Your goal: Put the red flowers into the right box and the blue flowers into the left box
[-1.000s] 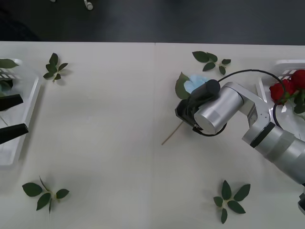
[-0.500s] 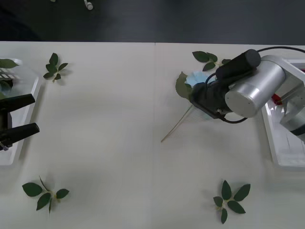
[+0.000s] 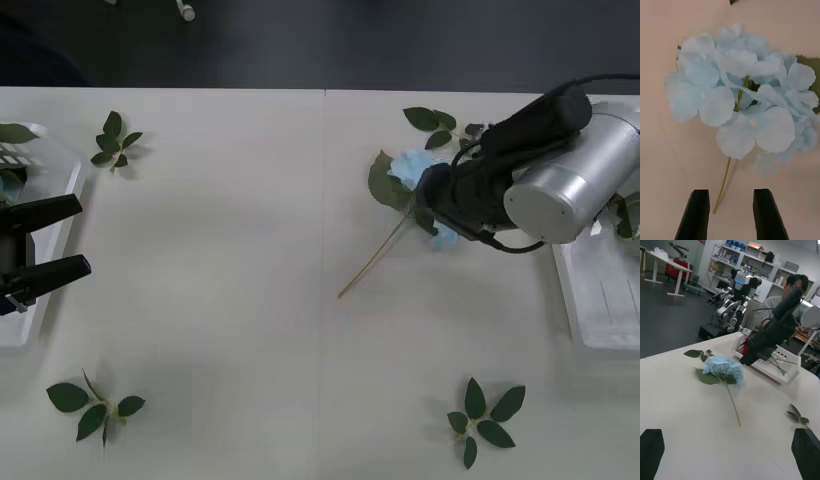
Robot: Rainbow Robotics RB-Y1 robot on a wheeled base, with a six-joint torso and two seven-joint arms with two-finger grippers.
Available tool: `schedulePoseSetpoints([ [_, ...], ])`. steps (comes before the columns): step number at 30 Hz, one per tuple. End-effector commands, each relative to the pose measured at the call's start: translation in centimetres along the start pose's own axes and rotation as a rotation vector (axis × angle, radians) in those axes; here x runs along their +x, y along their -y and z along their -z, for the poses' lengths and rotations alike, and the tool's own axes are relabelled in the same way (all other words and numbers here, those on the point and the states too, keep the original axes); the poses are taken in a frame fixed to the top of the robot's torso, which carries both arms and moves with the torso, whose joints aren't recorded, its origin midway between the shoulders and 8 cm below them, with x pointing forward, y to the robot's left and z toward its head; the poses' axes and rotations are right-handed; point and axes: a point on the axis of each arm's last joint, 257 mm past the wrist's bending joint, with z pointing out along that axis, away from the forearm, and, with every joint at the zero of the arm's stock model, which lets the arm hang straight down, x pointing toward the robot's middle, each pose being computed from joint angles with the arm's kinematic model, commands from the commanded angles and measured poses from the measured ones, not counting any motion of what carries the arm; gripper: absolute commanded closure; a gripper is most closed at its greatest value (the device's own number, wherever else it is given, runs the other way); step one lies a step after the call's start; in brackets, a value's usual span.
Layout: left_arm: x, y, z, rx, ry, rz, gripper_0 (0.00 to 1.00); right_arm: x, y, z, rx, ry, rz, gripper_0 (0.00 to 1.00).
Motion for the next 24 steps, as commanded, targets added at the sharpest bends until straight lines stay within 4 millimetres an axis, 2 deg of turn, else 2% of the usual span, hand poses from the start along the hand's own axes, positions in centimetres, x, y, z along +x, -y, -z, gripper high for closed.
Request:
schedulePoseSetpoints([
  [1, -1.2, 0.2, -0.5, 0.013, 0.008, -0.019, 0.00, 2.8, -1.0, -0.7, -0.017, -0.048, 0.047, 0.10],
  [5, -1.2, 0.2, -0.5, 0.013, 0.008, -0.019, 0.00, 5.5, -1.3, -1.7, -0.011, -0.090, 0.020, 0.10],
  [11, -1.3, 0.2, -0.6, 0.019, -0.001, -0.027, 0.00, 7.8, -1.9, -2.5, 0.039, -0.119, -0.003, 0.10],
  [17, -0.7, -0.1, -0.4, 0.013, -0.143, -0.118, 0.00, 8.8, -2.4, -4.2, 0.055, -0.134, -0.056, 0.10],
  [24, -0.2, -0.3, -0.1, 0.015, -0.243, -0.182, 0.00, 8.6, -1.9, -5.8, 0.104, -0.118, -0.100, 0.10],
])
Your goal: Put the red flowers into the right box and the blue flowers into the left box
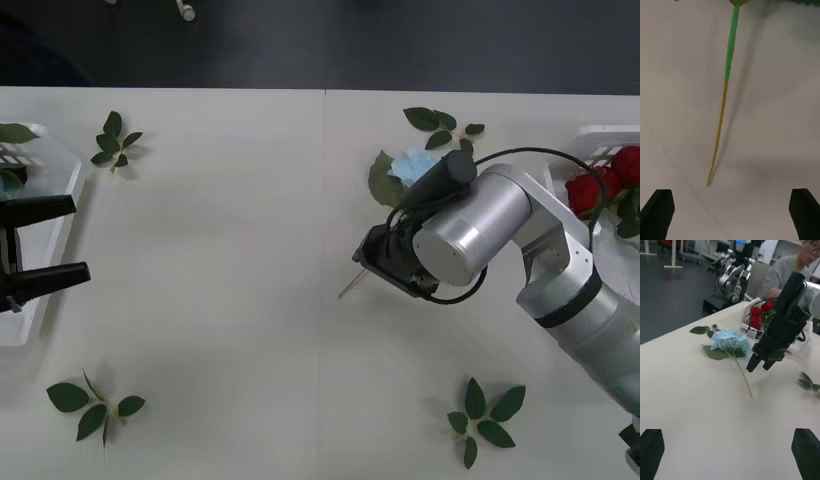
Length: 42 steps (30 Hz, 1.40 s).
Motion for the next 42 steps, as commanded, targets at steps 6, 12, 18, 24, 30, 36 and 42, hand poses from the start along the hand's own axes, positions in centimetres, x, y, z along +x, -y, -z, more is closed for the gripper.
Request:
schedulePoseSetpoints([
  [6, -1.3, 0.4, -0.6, 0.047, -0.047, -0.068, 0.00, -2.7, -1.2, 0.4, 0.036, 0.114, -0.065, 0.10],
  [12, -1.6, 0.4, -0.6, 0.053, -0.047, -0.075, 0.00, -2.8, -1.0, 0.2, 0.042, 0.130, -0.099, 0.10],
  [18, -1.7, 0.4, -0.3, 0.056, -0.062, -0.087, 0.00, -2.2, -0.5, -0.3, 0.049, 0.136, -0.153, 0.10],
  [24, -1.9, 0.2, 0.7, 0.064, -0.115, -0.124, 0.00, -1.7, -0.7, -0.6, 0.069, 0.135, -0.167, 0.10],
  [30, -1.9, 0.2, 0.9, 0.066, -0.125, -0.128, 0.00, -0.8, -1.7, -1.5, 0.083, 0.115, -0.189, 0.10],
  [36, -1.7, 0.6, 0.9, 0.084, -0.131, -0.128, 0.00, -0.6, -2.8, -2.2, 0.099, 0.116, -0.193, 0.10],
  [42, -1.7, 0.6, 0.9, 0.084, -0.131, -0.128, 0.00, -1.0, -3.4, -2.0, 0.097, 0.132, -0.196, 0.10],
])
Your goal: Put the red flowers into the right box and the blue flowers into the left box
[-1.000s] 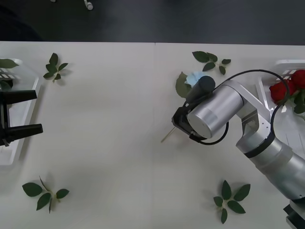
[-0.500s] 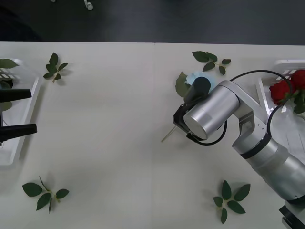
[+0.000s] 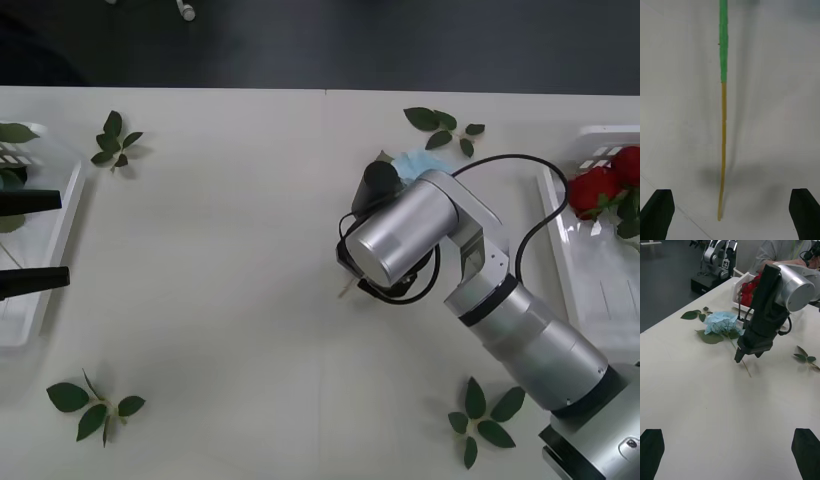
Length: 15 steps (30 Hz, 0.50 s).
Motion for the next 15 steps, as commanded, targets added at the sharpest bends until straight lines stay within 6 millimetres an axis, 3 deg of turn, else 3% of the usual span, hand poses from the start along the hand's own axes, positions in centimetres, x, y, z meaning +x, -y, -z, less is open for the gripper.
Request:
schedulePoseSetpoints([
  [1, -1.4, 0.4, -0.3, 0.026, -0.004, -0.035, 0.00, -1.0, -2.1, 1.5, -0.038, 0.032, -0.047, 0.09],
  [15, -1.4, 0.4, -0.3, 0.026, -0.004, -0.035, 0.00, -3.9, -1.4, 0.9, -0.022, 0.114, -0.067, 0.10],
])
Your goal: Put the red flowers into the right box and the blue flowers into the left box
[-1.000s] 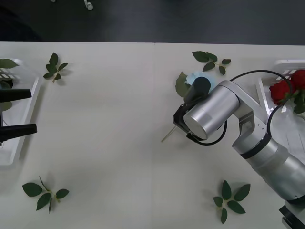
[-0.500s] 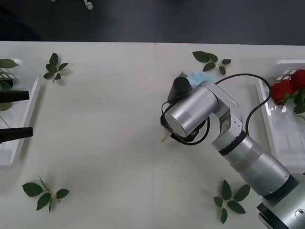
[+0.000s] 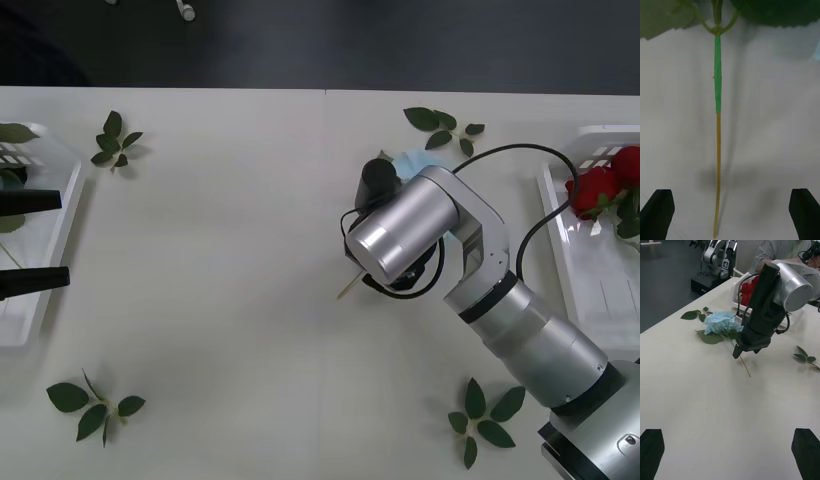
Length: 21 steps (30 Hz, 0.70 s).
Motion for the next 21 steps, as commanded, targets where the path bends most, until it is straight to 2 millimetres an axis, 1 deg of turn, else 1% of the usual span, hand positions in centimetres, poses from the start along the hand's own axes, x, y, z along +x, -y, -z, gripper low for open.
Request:
schedulePoseSetpoints([
  [1, -1.4, 0.4, -0.3, 0.026, -0.005, -0.035, 0.00, -2.2, -2.1, 0.6, -0.054, 0.056, -0.069, 0.10],
  [6, -1.4, 0.4, -0.3, 0.026, -0.005, -0.035, 0.00, -3.1, -2.3, -0.1, -0.057, 0.068, -0.076, 0.10],
  [9, -1.4, 0.4, -0.3, 0.026, -0.005, -0.035, 0.00, -3.3, -2.4, -0.2, -0.056, 0.072, -0.074, 0.10],
  [17, -1.4, 0.4, -0.3, 0.026, -0.005, -0.035, 0.00, -3.1, -2.9, -0.1, -0.072, 0.063, -0.070, 0.10],
  [21, -1.4, 0.4, -0.3, 0.026, -0.005, -0.035, 0.00, -3.1, -2.8, -0.2, -0.069, 0.060, -0.067, 0.15],
])
